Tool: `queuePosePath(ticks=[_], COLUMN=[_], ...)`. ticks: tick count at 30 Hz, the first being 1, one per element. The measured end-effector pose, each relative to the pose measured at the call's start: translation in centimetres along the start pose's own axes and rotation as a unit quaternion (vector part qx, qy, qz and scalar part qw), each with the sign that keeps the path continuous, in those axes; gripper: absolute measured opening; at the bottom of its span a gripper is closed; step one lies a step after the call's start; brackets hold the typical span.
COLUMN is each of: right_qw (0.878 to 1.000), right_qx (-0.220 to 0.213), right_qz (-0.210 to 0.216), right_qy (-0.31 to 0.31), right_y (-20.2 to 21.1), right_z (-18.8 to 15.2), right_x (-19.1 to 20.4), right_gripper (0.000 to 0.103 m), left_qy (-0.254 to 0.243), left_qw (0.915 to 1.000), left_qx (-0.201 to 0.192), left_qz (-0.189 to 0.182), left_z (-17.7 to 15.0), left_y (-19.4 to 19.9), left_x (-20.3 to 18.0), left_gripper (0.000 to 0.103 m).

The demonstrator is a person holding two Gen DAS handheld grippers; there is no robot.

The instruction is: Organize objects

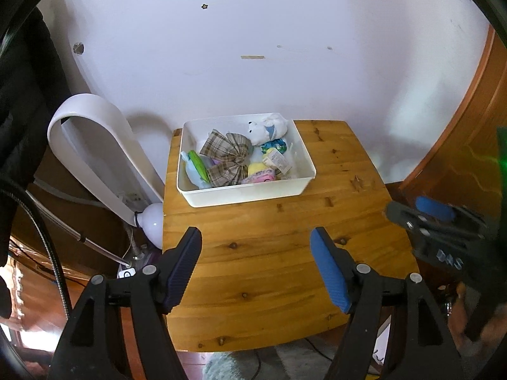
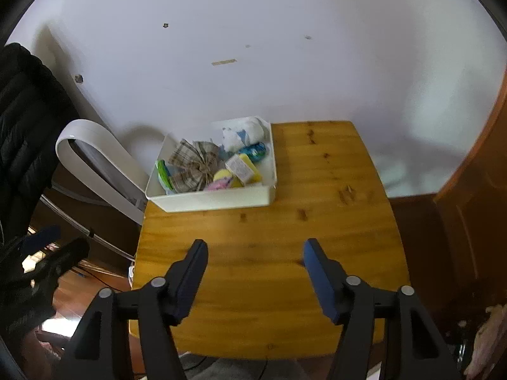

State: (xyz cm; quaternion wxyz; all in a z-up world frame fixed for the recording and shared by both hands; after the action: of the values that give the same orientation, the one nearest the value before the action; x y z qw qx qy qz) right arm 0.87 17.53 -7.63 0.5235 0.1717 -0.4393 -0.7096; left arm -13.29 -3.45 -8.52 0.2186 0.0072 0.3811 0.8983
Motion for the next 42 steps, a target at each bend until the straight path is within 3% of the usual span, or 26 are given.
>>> queuePosePath(ticks=[6,13,42], right_qw=[1.0,1.0,0.999], right_qx=[-0.005,-0.013,0.014], right_qz=[0.008,0.012,0.043], right_qy=[-0.014,-0.01,0.013], right_y=[2.7,4.6,5.1], right_z=[-1.0,0.1,1.5], right_x=[0.4,-0.2,-2.9], right_gripper=[0.074,0.075,0.078], left_qy=[0.004,0.027,0.065], left_qw=[0.9996,0.9988,0.9951], left_qx=[0.02,0.008,0.009], left_qz=[0.021,0.04,0.074], left_z=[-0.1,0.3,0.9], left_y=[0.8,2.7,4.2], left_x=[-0.5,-1.2,-4.9], left_gripper=[0.075,0.075,0.075])
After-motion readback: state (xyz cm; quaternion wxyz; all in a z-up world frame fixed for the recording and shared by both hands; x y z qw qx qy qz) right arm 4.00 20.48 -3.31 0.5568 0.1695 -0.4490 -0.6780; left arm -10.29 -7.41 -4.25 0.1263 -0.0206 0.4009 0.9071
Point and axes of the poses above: each gripper's, at about its wrist camera, not at the fingertips, and y roughly against the way its jaws point, x to its left, z to its top, the point moved 4 cm from there along -y, roughly the way its jaws point, and after that the axes turned 12 degrees about z, right-handed, at the moved point
